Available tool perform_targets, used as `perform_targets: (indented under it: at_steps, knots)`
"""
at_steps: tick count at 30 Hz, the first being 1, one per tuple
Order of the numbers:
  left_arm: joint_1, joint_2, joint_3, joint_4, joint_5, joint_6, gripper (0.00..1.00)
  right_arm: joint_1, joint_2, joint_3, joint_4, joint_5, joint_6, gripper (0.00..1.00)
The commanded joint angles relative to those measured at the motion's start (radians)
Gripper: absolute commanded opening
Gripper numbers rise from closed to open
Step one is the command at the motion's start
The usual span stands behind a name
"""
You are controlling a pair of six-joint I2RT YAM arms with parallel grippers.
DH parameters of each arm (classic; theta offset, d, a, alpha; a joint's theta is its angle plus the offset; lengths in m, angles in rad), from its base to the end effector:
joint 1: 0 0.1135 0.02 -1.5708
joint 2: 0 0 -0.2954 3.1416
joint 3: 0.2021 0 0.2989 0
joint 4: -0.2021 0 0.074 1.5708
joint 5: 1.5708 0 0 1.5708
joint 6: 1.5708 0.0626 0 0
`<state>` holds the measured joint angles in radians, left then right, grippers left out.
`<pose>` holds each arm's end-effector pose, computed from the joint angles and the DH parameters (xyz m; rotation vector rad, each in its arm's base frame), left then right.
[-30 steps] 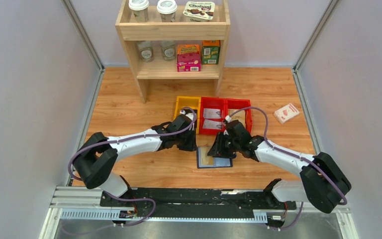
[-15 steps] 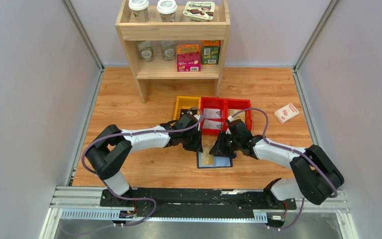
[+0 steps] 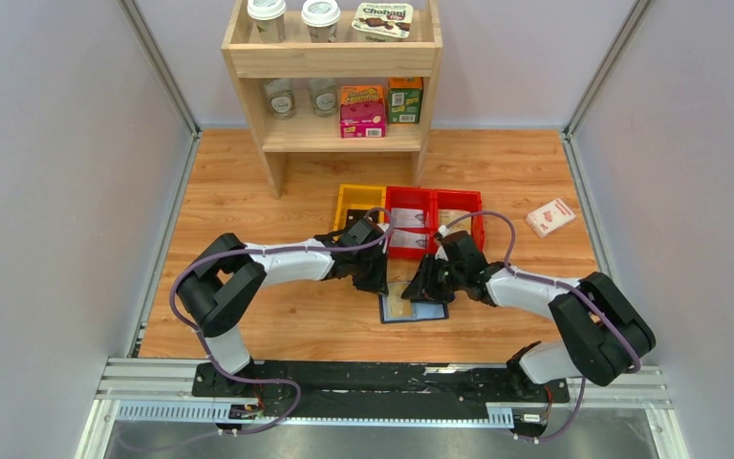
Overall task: Take the credit cards out of the card holder
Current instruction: Remove the credit card from the card holder.
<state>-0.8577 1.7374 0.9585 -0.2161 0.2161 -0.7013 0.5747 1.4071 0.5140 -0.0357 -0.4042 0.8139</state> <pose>0.2470 -0.3061 0.1285 0.3054 2.7573 -0.7911 0.2225 0.1734 0.1091 0.1407 2.7259 1.0082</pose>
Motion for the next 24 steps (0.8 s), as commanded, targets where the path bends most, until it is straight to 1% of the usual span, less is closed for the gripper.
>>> perform_targets:
  at_steps: [1,5,8,13,17,24]
  knots:
    - [-0.006,0.025,0.006,-0.042,0.000,0.013,0.08,-0.012,-0.007,-0.037,0.169,-0.094,0.002,0.32]
    - [-0.006,0.030,0.002,-0.046,-0.003,0.016,0.06,-0.021,-0.048,-0.077,0.281,-0.143,0.030,0.29]
    - [-0.006,0.033,0.003,-0.046,-0.003,0.017,0.05,-0.024,-0.069,-0.094,0.329,-0.162,0.039,0.26]
    - [-0.004,0.034,0.000,-0.045,0.000,0.017,0.04,-0.035,-0.066,-0.117,0.410,-0.186,0.065,0.20]
    - [-0.004,0.034,-0.001,-0.042,0.002,0.016,0.03,-0.039,-0.040,-0.120,0.441,-0.202,0.074,0.14]
    - [-0.014,0.036,0.003,-0.039,0.005,0.020,0.02,-0.039,0.023,-0.101,0.496,-0.219,0.097,0.13]
